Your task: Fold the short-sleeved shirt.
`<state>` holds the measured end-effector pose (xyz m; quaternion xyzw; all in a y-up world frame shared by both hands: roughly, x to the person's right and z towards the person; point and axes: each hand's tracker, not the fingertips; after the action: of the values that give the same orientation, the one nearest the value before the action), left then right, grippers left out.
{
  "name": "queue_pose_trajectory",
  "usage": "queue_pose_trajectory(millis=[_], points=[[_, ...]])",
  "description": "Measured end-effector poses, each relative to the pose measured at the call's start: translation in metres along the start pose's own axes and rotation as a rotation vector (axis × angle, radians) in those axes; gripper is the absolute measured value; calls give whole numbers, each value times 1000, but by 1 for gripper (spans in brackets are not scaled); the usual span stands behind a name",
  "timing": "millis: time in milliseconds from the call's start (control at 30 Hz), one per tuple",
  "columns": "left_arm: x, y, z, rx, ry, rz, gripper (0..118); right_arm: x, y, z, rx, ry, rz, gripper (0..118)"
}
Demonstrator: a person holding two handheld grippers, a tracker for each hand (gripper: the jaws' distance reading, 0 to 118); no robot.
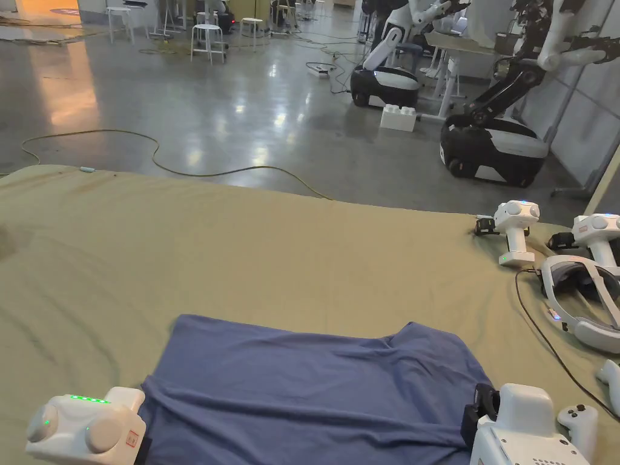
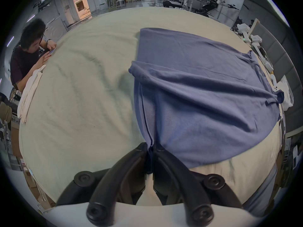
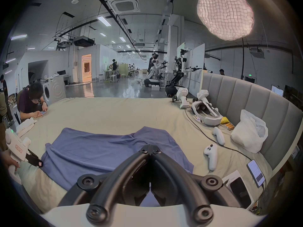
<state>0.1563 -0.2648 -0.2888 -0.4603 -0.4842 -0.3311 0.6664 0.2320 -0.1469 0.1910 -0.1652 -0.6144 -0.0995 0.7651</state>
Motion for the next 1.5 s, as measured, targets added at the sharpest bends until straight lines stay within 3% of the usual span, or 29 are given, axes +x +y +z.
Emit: queue_pose_trajectory(millis=[167,200,233,267,300,567,700,800,833,867,1033,1167,1367,1500], points=[[-13,-10,21,48,-50,59,6,31,0,-2,-74,-83,31,2],[-14,-14,25,60,-53,63,6,39,-1,-5,-109,-101,38,12],[-16,-15,26,79,-65,63,6,47,-1,-9,-151,-107,47,30],[-16,-17,29,92,-62,60,6,56,-3,-15,-197,-96,45,58],[-16,-20,32,111,-53,54,6,65,-7,-22,-249,-85,39,69],[-12,-25,37,141,-38,37,6,94,-70,-88,-592,-24,108,68],[-11,-26,37,140,-36,32,6,97,-94,-110,-695,36,10,66],[-10,-27,38,139,-36,33,6,99,-97,-111,-669,12,-19,51],[-10,-27,38,136,-41,37,6,98,-95,-109,-652,34,-25,35],[-10,-27,38,137,-40,38,6,97,-93,-107,-648,64,-40,11],[-10,-27,43,151,-39,40,6,92,-90,-97,-639,57,4,8],[-12,-25,58,178,-54,44,6,89,-69,-74,-570,68,96,7],[-14,-22,99,268,-47,33,6,94,-22,-30,-469,82,99,7],[-27,-34,113,286,-39,31,6,93,-17,-5,-455,77,141,7]])
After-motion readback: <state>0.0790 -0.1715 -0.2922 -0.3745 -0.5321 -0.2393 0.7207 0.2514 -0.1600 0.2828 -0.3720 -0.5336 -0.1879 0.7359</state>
